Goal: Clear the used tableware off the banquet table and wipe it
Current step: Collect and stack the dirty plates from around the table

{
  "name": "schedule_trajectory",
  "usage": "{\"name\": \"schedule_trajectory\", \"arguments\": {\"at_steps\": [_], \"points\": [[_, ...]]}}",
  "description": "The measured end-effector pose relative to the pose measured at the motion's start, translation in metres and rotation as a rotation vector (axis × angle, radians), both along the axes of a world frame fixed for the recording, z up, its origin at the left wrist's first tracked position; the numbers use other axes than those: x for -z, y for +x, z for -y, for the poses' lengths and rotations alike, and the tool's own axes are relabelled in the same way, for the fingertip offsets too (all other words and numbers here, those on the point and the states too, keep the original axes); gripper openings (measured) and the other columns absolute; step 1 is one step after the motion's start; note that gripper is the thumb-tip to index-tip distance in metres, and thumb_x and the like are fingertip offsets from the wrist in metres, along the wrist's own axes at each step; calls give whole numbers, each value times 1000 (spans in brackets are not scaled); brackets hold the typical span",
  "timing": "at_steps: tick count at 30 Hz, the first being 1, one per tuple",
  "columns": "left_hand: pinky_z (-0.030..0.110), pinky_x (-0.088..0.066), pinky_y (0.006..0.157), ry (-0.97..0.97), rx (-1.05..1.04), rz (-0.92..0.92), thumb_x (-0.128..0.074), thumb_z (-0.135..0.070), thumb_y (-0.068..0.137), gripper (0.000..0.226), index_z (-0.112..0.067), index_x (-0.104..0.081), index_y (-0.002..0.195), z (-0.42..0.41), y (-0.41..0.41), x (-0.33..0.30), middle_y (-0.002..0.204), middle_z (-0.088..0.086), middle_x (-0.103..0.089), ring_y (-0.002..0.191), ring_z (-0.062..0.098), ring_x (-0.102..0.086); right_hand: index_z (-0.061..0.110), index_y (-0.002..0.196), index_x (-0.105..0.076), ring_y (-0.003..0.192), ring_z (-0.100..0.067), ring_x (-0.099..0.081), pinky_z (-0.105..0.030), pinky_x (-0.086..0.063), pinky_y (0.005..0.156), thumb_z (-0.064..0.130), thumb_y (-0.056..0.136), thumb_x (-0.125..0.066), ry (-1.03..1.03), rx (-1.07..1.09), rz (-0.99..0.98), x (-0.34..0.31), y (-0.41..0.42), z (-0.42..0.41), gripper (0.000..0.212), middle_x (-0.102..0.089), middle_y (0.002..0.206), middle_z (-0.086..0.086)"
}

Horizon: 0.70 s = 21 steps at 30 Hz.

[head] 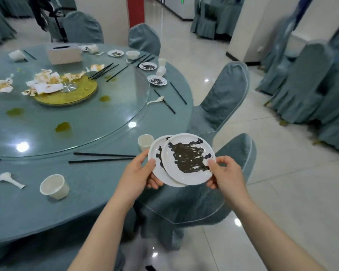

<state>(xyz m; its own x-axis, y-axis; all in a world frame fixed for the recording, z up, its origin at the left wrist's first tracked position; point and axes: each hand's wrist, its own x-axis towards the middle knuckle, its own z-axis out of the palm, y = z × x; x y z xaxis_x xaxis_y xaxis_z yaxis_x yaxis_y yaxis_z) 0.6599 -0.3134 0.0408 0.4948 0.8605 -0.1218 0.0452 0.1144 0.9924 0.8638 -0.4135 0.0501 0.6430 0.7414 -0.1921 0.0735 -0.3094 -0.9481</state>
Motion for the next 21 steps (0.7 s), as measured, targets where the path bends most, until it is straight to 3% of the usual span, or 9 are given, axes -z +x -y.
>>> {"name": "schedule_trajectory", "arguments": {"at_steps": [3, 8, 14, 18, 21], "points": [[18, -43, 45, 28, 106, 25, -41, -16, 101, 32, -35, -57, 121, 13, 56, -10, 56, 14, -63, 44, 13, -54, 25, 104, -57, 49, -13, -62, -22, -49, 46, 33, 96, -49, -23, 41, 80, -1, 36, 22, 14, -69, 70, 0], [21, -48, 49, 64, 267, 75, -40, -16, 101, 41, -48, -65, 104, 47, 164, -29, 59, 9, -63, 48, 13, -56, 30, 115, -55, 59, -13, -66, -25, -52, 53, 13, 92, -48, 20, 119, 40, -13, 117, 69, 29, -69, 87, -3], [31, -45, 58, 58, 327, 37, -39, -21, 102, 29, -36, -61, 113, 99, 300, -26, 62, 14, -67, 51, 19, -60, 48, 89, -64, 54, -6, -63, -25, -57, 59, 9, 84, -51, 23, 153, 180, -26, 243, 136, 41, -64, 67, 14], [26, -44, 52, 54, 346, -19, -41, -17, 101, 30, -29, -55, 125, 123, 370, -18, 62, 14, -68, 49, 17, -58, 46, 95, -65, 59, -3, -60, -17, -51, 56, 8, 83, -52, 31, 149, 164, -24, 313, 164, 42, -62, 64, 15], [23, -44, 50, 51, 339, -66, -42, -16, 100, 33, -32, -52, 127, 127, 411, -17, 66, 17, -70, 50, 17, -59, 50, 93, -64, 59, -2, -59, -21, -53, 59, 8, 83, -53, 18, 132, 148, -21, 360, 168, 44, -63, 65, 12]]}}
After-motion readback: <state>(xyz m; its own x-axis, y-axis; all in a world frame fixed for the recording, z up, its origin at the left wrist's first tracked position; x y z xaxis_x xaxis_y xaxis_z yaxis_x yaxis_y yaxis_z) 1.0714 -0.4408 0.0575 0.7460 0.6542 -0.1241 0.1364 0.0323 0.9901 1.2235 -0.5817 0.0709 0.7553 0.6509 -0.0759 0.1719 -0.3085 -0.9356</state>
